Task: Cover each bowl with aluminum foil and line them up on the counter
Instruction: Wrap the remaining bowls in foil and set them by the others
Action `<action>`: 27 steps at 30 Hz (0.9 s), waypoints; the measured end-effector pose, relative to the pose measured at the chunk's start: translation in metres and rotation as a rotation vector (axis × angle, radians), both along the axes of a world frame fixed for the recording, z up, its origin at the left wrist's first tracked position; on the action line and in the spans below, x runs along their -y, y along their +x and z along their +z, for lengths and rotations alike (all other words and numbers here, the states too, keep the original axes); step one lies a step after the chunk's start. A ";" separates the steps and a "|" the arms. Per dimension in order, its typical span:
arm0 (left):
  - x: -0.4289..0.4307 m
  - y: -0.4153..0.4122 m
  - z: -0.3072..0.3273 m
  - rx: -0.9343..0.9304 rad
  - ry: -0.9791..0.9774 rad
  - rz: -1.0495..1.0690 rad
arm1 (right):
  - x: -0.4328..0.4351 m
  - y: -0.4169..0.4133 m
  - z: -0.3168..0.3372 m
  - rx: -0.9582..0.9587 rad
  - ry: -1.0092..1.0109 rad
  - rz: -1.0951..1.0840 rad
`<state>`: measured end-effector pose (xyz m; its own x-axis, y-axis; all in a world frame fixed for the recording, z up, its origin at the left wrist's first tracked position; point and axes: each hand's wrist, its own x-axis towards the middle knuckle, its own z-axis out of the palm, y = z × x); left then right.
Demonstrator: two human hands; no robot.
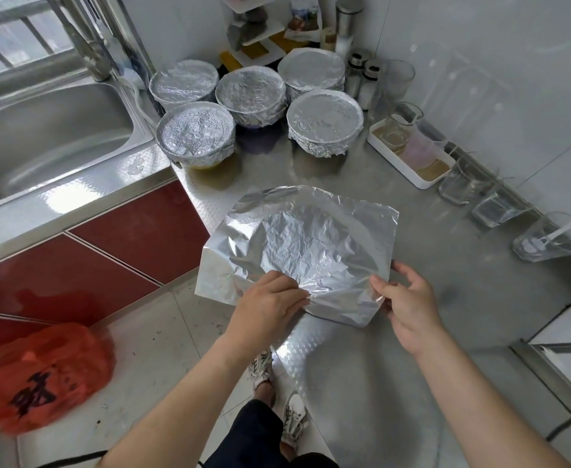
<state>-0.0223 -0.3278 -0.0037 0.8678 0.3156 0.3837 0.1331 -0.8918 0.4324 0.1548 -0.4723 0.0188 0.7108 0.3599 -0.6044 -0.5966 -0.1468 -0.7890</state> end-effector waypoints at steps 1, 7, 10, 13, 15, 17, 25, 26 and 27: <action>-0.001 0.001 -0.001 -0.004 0.017 -0.012 | 0.000 -0.001 0.000 -0.005 0.002 -0.007; -0.008 0.003 -0.001 -0.030 0.031 0.006 | 0.004 -0.006 0.002 -0.021 -0.005 0.005; -0.017 -0.004 -0.001 -0.008 0.004 0.019 | 0.009 -0.017 0.014 0.131 -0.096 0.113; -0.025 -0.015 0.002 -0.033 -0.016 0.030 | 0.012 -0.020 0.024 0.766 -0.398 0.114; -0.026 -0.017 0.006 -0.059 -0.033 0.046 | 0.006 -0.020 0.032 1.199 -0.417 0.209; -0.025 -0.014 0.009 -0.080 -0.052 0.038 | -0.012 -0.023 0.035 1.291 -0.284 0.453; -0.024 -0.007 0.005 -0.077 -0.084 0.004 | -0.045 -0.032 0.000 1.566 -0.295 1.010; -0.025 -0.007 0.004 -0.069 -0.076 -0.002 | -0.045 -0.032 -0.002 1.586 -0.298 1.021; -0.026 -0.007 0.003 -0.059 -0.061 -0.015 | -0.044 -0.032 -0.002 1.602 -0.302 1.034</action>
<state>-0.0295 -0.3017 -0.0007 0.8933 0.3236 0.3118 0.1470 -0.8661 0.4777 0.1224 -0.4279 0.0167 0.1939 0.9641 0.1812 0.9404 -0.1301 -0.3141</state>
